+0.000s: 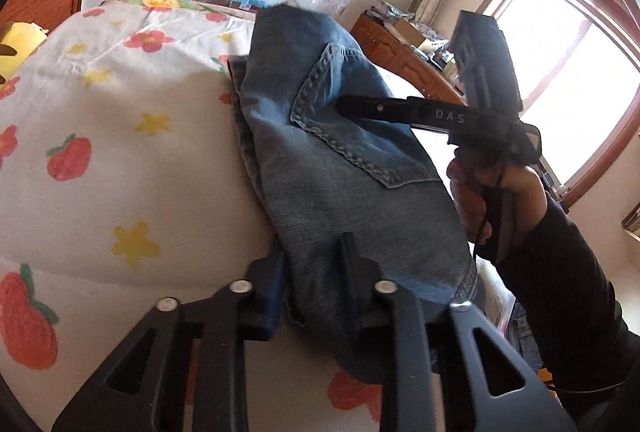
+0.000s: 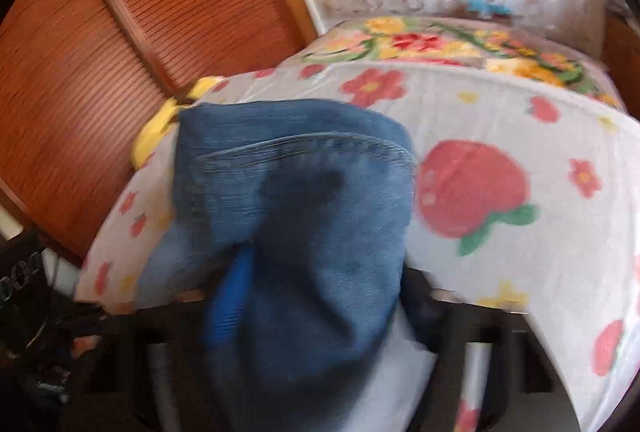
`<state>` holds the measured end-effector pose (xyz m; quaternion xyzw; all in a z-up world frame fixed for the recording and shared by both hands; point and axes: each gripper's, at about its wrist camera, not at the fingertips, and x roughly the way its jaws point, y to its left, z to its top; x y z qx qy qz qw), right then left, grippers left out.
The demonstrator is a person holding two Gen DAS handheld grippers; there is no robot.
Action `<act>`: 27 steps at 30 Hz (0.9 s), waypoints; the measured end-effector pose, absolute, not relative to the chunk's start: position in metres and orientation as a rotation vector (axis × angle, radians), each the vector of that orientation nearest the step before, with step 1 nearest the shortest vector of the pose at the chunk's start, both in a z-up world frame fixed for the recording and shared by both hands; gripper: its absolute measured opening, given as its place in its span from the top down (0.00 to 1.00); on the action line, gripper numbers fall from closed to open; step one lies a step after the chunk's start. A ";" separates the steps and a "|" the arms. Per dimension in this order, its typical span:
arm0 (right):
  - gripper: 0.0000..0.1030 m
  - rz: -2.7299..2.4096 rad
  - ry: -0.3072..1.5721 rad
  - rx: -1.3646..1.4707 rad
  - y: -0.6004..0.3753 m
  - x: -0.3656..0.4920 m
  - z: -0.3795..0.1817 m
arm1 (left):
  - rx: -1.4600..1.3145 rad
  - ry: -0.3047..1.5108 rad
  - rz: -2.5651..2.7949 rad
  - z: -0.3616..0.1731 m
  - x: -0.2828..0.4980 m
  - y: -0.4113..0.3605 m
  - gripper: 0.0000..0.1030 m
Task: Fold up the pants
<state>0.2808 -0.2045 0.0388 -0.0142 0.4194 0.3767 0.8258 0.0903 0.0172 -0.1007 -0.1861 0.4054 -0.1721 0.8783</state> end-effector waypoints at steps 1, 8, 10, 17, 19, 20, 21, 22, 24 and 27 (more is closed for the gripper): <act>0.63 0.805 0.879 -0.030 -0.202 0.280 0.042 | -0.391 0.836 -0.360 -0.098 0.088 0.018 0.88; 0.84 0.840 0.687 -0.077 -0.180 0.255 0.087 | -0.360 0.761 -0.350 -0.069 0.077 0.027 0.94; 0.84 0.858 0.650 -0.067 -0.169 0.251 0.100 | -0.368 0.739 -0.327 -0.064 0.073 0.037 0.94; 0.84 0.920 0.593 -0.068 -0.112 0.261 0.118 | -0.362 0.688 -0.221 -0.047 0.071 0.095 0.94; 0.84 0.941 0.589 -0.052 -0.086 0.276 0.112 | -0.340 0.682 -0.184 -0.043 0.074 0.111 0.94; 0.84 0.947 0.586 -0.045 -0.075 0.282 0.110 | -0.335 0.680 -0.169 -0.042 0.076 0.120 0.94; 0.84 0.950 0.585 -0.037 -0.063 0.290 0.105 | -0.333 0.681 -0.156 -0.041 0.078 0.129 0.94; 0.84 0.958 0.585 -0.027 -0.051 0.296 0.103 | -0.330 0.677 -0.145 -0.038 0.079 0.139 0.94; 0.84 0.968 0.580 -0.007 -0.031 0.308 0.096 | -0.320 0.667 -0.118 -0.035 0.079 0.157 0.94; 0.84 0.973 0.590 0.056 -0.004 0.333 0.076 | -0.288 0.663 -0.084 -0.030 0.094 0.178 0.94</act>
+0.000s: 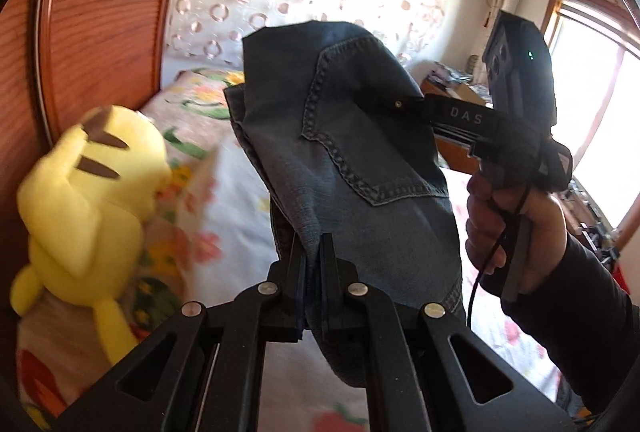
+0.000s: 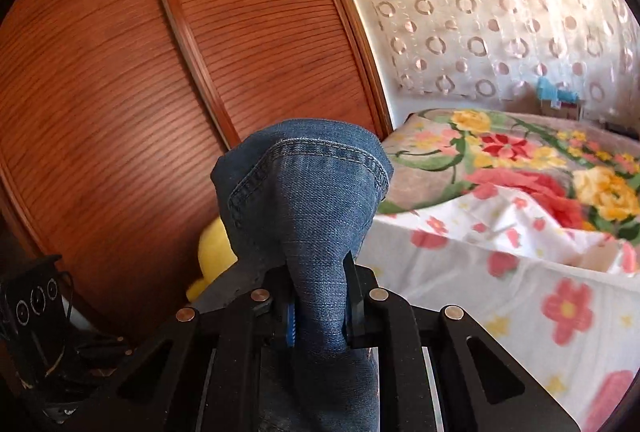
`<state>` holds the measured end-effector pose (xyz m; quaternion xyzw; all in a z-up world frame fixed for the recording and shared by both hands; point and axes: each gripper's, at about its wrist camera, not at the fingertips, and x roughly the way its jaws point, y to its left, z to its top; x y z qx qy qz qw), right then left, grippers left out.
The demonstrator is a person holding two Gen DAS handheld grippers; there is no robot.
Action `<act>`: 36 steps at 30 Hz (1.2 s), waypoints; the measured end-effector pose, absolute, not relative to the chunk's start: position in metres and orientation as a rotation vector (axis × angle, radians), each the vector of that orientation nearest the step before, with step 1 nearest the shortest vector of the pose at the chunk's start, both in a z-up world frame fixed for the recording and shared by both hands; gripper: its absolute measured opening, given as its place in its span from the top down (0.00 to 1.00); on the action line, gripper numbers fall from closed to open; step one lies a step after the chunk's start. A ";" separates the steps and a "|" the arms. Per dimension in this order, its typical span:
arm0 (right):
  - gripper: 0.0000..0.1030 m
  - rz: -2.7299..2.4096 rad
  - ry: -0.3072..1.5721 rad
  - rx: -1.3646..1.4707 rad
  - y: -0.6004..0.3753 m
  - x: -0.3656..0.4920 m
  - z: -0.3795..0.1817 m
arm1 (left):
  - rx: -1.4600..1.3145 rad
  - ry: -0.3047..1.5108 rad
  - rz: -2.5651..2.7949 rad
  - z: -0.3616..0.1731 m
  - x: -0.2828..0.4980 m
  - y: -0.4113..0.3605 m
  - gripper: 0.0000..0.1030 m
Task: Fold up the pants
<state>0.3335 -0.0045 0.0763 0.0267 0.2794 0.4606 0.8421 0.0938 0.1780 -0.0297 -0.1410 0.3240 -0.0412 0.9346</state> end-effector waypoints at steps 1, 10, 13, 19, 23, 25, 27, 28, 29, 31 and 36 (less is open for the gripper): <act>0.84 0.970 0.593 0.078 0.003 0.341 0.072 | -0.277 0.661 -0.074 -0.027 0.096 0.185 0.94; 0.76 0.859 0.663 0.111 0.058 0.396 0.015 | -0.198 0.740 -0.032 -0.045 0.168 0.220 0.94; 0.62 0.809 0.783 0.013 0.066 0.417 -0.007 | -0.189 0.771 -0.024 -0.058 0.174 0.223 0.94; 0.48 0.746 0.662 -0.091 0.059 0.416 0.005 | -0.191 0.792 -0.003 -0.066 0.178 0.228 0.94; 0.80 0.805 0.681 -0.163 0.081 0.407 0.003 | -0.196 0.792 0.021 -0.064 0.178 0.226 0.93; 0.81 0.776 0.694 -0.222 0.090 0.409 -0.004 | -0.185 0.788 0.034 -0.062 0.177 0.224 0.92; 0.81 0.774 0.692 -0.212 0.085 0.408 -0.004 | -0.171 0.782 0.057 -0.058 0.175 0.220 0.92; 0.81 0.778 0.688 -0.205 0.081 0.405 -0.003 | -0.161 0.777 0.068 -0.056 0.174 0.219 0.92; 0.81 0.777 0.683 -0.201 0.077 0.402 0.000 | -0.146 0.769 0.080 -0.054 0.172 0.217 0.92; 0.81 0.773 0.665 -0.194 0.059 0.389 0.005 | -0.124 0.748 0.100 -0.048 0.167 0.213 0.87; 0.81 0.774 0.615 -0.148 0.010 0.344 0.021 | -0.098 0.668 0.076 -0.024 0.152 0.190 0.56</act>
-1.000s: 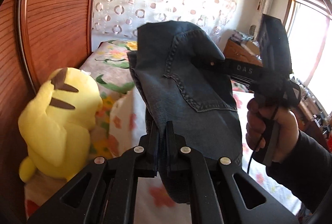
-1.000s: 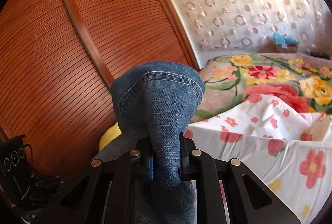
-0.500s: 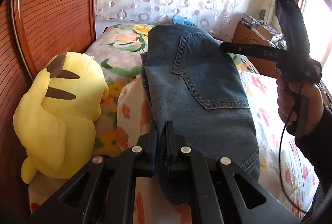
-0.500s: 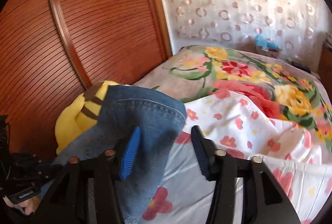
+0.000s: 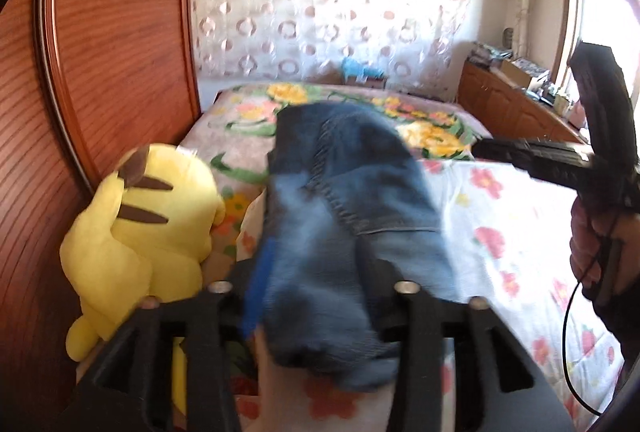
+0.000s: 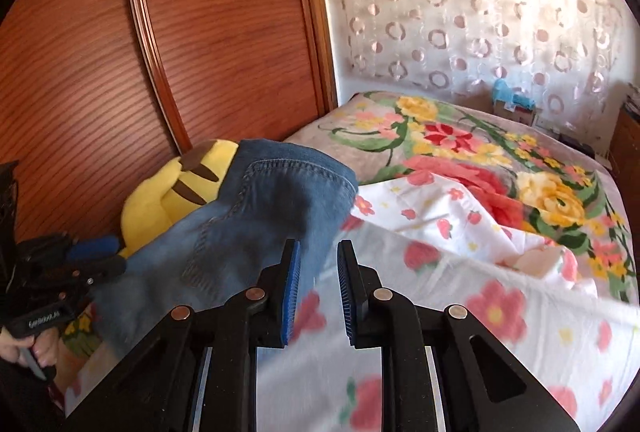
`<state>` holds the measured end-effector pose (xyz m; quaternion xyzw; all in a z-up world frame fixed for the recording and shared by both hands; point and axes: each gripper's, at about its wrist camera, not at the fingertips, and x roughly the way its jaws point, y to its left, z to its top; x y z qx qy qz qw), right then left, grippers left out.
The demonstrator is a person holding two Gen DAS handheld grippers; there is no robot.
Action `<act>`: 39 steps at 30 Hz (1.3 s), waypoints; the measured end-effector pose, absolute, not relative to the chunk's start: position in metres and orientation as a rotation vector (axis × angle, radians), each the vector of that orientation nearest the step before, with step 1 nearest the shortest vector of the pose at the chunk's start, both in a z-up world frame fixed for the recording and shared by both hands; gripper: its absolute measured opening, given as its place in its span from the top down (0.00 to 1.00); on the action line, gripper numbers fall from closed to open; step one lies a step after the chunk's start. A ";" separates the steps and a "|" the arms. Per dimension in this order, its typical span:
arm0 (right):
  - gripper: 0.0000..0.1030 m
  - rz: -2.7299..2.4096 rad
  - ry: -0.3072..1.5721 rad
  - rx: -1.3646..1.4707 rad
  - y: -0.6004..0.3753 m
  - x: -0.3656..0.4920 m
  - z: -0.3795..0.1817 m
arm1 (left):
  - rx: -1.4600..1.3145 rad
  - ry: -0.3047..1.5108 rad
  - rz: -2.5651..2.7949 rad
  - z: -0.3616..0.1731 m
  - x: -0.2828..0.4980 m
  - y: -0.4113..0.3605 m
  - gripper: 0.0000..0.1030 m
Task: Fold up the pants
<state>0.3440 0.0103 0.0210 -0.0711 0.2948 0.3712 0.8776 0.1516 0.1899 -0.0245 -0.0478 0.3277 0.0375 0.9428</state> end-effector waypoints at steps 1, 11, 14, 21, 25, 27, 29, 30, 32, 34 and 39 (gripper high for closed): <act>0.81 0.774 0.608 -0.138 -0.001 0.331 0.023 | -0.087 0.659 0.071 -0.020 0.149 0.183 0.55; 0.81 0.713 0.513 -0.079 -0.089 0.236 0.045 | -0.034 0.584 -0.023 0.011 0.126 0.116 0.14; 0.81 0.684 0.490 -0.062 -0.112 0.207 0.049 | -0.019 0.561 -0.035 0.016 0.118 0.096 0.10; 0.69 0.586 0.452 -0.044 -0.153 0.147 0.051 | -0.033 0.517 -0.082 0.027 0.097 0.058 0.00; 0.46 0.519 0.400 -0.048 -0.173 0.110 0.059 | -0.044 0.492 -0.108 0.038 0.080 0.038 0.00; 0.38 0.494 0.381 -0.045 -0.179 0.094 0.061 | -0.040 0.478 -0.105 0.043 0.073 0.031 0.00; 0.32 0.468 0.367 -0.042 -0.183 0.081 0.062 | -0.030 0.464 -0.089 0.049 0.066 0.022 0.00; 0.32 0.455 0.361 -0.038 -0.186 0.073 0.062 | -0.027 0.461 -0.082 0.051 0.063 0.019 0.00; 0.31 0.432 0.353 -0.032 -0.187 0.064 0.062 | -0.025 0.462 -0.075 0.053 0.060 0.013 0.00; 0.31 0.414 0.354 -0.034 -0.186 0.053 0.061 | -0.025 0.473 -0.083 0.053 0.058 0.007 0.00; 0.31 0.383 0.353 -0.018 -0.180 0.038 0.061 | -0.023 0.471 -0.094 0.051 0.049 -0.003 0.00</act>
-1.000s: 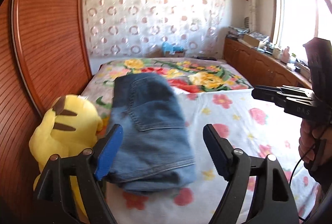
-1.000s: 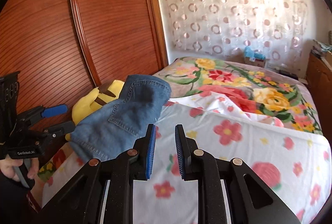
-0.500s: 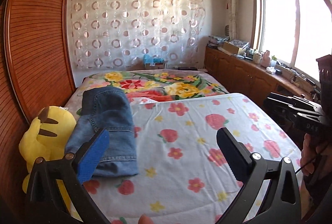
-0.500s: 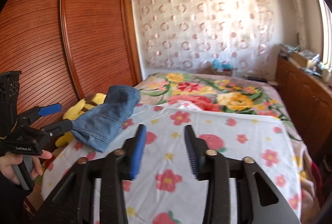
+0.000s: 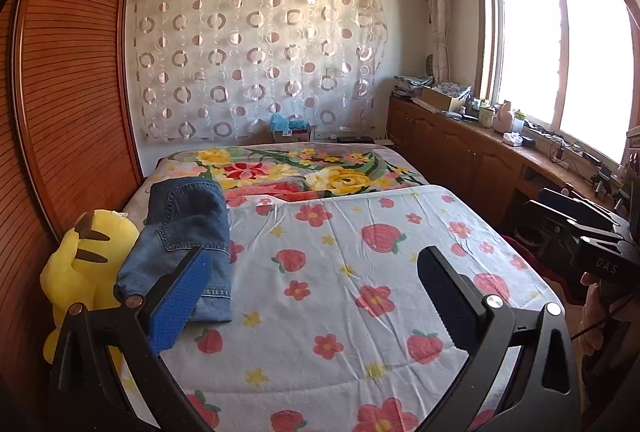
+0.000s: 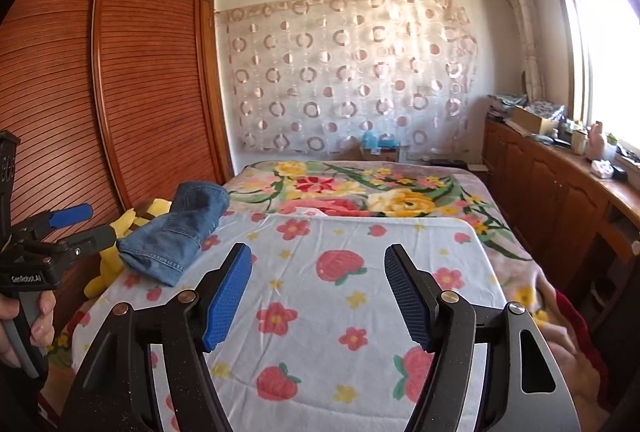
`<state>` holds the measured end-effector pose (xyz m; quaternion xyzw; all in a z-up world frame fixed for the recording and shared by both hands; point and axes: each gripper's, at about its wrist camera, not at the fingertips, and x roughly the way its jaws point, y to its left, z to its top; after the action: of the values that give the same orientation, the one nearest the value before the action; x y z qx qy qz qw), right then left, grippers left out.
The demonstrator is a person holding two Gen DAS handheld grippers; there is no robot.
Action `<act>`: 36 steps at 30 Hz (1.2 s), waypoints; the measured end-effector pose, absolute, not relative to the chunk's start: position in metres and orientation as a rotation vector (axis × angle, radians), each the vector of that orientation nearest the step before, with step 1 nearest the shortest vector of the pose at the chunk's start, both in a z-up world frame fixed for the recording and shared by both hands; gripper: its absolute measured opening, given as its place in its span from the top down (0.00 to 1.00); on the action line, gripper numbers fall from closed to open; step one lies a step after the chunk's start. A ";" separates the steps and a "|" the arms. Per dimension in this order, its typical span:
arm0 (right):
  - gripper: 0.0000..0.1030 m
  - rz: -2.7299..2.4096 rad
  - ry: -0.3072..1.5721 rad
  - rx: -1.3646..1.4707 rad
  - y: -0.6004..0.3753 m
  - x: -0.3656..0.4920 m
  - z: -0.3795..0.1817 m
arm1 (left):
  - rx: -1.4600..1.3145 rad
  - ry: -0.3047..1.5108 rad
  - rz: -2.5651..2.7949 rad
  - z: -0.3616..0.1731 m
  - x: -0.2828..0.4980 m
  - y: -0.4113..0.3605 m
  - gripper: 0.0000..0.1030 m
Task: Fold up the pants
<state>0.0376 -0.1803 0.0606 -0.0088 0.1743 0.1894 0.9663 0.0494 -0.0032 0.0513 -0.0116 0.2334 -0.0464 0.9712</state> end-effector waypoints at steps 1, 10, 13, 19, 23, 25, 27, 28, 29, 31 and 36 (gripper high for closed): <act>0.31 0.382 0.354 -0.016 -0.179 0.037 0.060 | -0.021 0.470 -0.092 0.051 0.048 -0.004 0.00; 0.31 0.371 0.345 -0.008 -0.179 0.034 0.061 | -0.023 0.475 -0.092 0.050 0.045 -0.007 0.00; 0.31 0.370 0.347 -0.005 -0.180 0.037 0.061 | -0.021 0.469 -0.082 0.053 0.041 -0.008 0.00; 0.31 0.373 0.351 -0.012 -0.185 0.037 0.057 | -0.022 0.466 -0.071 0.056 0.038 -0.008 0.00; 0.31 0.376 0.350 -0.007 -0.188 0.038 0.057 | -0.022 0.464 -0.070 0.056 0.038 -0.008 0.00; 0.31 0.375 0.350 -0.008 -0.189 0.038 0.058 | -0.022 0.462 -0.067 0.057 0.038 -0.008 0.00; 0.31 0.376 0.348 -0.007 -0.190 0.038 0.058 | -0.025 0.458 -0.066 0.059 0.037 -0.008 0.00; 0.31 0.375 0.346 -0.007 -0.191 0.038 0.058 | -0.024 0.458 -0.065 0.059 0.037 -0.008 0.00; 0.31 0.375 0.346 -0.008 -0.191 0.038 0.058 | -0.022 0.458 -0.065 0.059 0.037 -0.008 0.00; 0.31 0.376 0.345 -0.007 -0.192 0.038 0.058 | -0.021 0.458 -0.065 0.059 0.037 -0.008 0.00; 0.31 0.377 0.344 -0.009 -0.193 0.038 0.057 | -0.021 0.450 -0.063 0.061 0.036 -0.008 0.00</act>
<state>0.0376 -0.1933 0.0574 -0.0044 0.1700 0.1865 0.9676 0.0358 -0.0085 0.0614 -0.0105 0.2232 -0.0310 0.9742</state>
